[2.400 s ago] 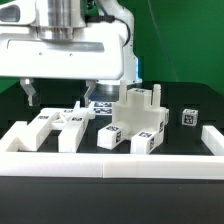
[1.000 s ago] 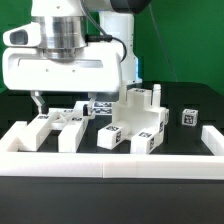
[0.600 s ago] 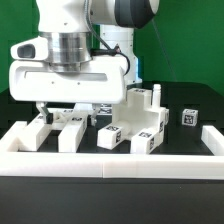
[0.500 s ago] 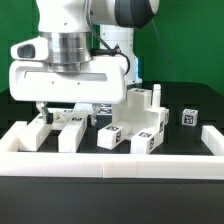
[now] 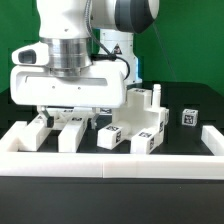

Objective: Assemble chair

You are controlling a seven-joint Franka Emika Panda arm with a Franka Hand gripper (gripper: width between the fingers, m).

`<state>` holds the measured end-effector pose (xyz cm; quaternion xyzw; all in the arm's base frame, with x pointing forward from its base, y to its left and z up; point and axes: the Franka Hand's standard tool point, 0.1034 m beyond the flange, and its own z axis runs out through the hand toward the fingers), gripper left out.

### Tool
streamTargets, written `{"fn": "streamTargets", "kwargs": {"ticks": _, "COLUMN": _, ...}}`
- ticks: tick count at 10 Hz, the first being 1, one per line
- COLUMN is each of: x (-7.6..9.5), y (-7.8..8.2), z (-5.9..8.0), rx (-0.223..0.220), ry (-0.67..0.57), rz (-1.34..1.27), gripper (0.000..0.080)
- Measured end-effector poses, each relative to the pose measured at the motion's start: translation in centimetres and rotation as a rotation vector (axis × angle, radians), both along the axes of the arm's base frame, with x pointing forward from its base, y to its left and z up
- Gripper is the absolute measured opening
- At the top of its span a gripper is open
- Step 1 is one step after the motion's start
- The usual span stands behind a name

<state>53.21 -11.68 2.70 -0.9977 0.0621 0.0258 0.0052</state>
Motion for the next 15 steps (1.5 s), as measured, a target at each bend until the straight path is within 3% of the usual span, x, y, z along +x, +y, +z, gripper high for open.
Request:
{"fn": "streamTargets", "kwargs": {"ticks": 8, "x": -0.8, "y": 0.1, "z": -1.5, "rx": -0.001, "ry": 0.029, "rz": 0.002, "gripper": 0.0649}}
{"fn": "streamTargets", "kwargs": {"ticks": 9, "x": -0.8, "y": 0.1, "z": -1.5, "rx": -0.001, "ry": 0.029, "rz": 0.002, "gripper": 0.0562}}
{"fn": "streamTargets", "kwargs": {"ticks": 10, "x": -0.6, "y": 0.1, "z": -1.4, "rx": -0.001, "ry": 0.026, "rz": 0.004, "gripper": 0.0426}}
{"fn": "streamTargets", "kwargs": {"ticks": 11, "x": -0.3, "y": 0.1, "z": -1.3, "rx": -0.002, "ry": 0.022, "rz": 0.006, "gripper": 0.0426}}
{"fn": "streamTargets", "kwargs": {"ticks": 12, "x": -0.3, "y": 0.2, "z": -1.3, "rx": -0.002, "ry": 0.021, "rz": 0.009, "gripper": 0.0288}}
{"fn": "streamTargets", "kwargs": {"ticks": 15, "x": -0.3, "y": 0.2, "z": -1.3, "rx": -0.002, "ry": 0.021, "rz": 0.008, "gripper": 0.0288}}
